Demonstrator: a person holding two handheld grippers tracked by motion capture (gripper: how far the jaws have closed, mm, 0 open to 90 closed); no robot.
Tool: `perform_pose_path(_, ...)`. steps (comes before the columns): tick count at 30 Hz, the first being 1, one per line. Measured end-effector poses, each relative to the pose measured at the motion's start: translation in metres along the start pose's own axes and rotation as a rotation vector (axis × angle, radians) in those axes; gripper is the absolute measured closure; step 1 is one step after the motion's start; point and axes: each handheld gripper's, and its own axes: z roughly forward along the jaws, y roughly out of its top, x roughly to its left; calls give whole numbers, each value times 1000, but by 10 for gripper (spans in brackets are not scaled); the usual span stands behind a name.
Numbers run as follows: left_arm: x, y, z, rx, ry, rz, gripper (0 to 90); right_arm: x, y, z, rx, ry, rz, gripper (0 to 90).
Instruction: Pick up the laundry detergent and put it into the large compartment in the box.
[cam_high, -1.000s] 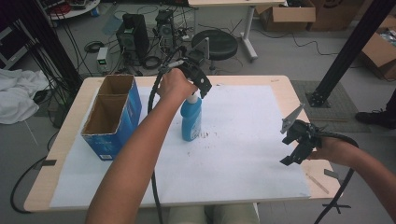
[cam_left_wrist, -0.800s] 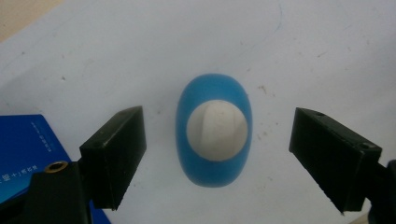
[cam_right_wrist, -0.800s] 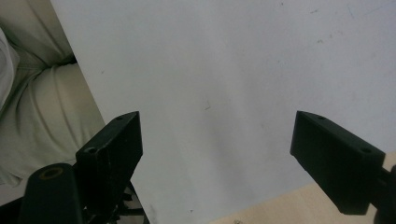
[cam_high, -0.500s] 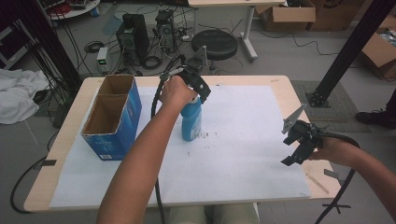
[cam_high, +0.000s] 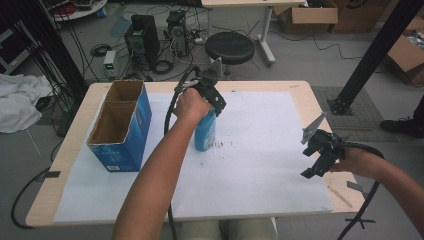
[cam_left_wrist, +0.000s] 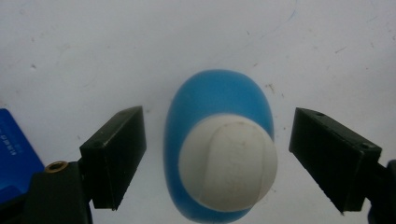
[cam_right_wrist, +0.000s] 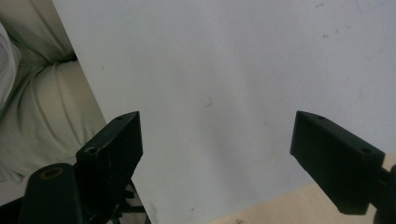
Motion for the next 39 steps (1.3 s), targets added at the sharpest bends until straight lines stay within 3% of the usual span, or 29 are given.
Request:
perform_pose_path(20, 0, -4, 25, 35, -5, -12, 196, -1, -3, 1, 5, 4, 4, 168)
perform_pose_path(39, 0, -3, 23, 21, -16, -11, 262, 0, -2, 0, 8, 2, 10, 168)
